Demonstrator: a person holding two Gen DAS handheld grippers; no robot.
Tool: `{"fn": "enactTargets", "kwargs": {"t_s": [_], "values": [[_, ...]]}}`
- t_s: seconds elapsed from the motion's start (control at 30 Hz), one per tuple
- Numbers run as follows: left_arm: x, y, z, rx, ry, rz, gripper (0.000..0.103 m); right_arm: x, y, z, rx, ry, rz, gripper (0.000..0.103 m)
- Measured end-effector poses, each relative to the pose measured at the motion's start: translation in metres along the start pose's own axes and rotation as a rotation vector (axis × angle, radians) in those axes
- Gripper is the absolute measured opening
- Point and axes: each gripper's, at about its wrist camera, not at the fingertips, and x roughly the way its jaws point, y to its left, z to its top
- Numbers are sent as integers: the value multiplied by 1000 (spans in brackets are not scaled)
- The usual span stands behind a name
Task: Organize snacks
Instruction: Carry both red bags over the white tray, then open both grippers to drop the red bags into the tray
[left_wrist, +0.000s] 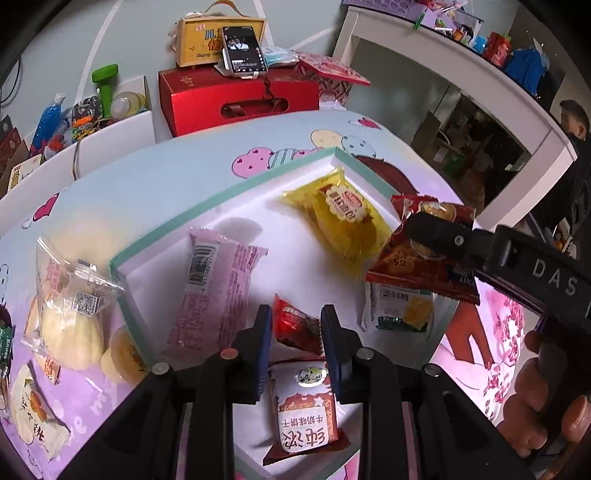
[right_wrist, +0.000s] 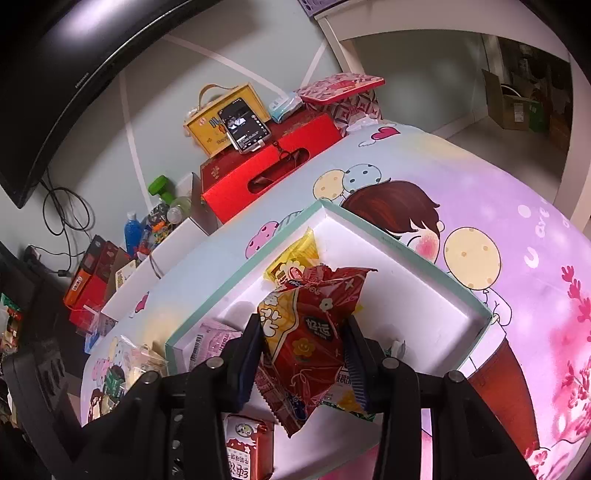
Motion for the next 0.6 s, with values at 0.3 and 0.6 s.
{"fn": "enactTargets", "kwargs": {"t_s": [0.3, 0.6], "values": [[-15, 16, -4, -54, 12, 74, 40, 10, -1, -3, -3, 49, -22, 47], [-40, 58, -7, -168, -22, 174, 54, 13, -3, -6, -5, 66, -42, 77]]}}
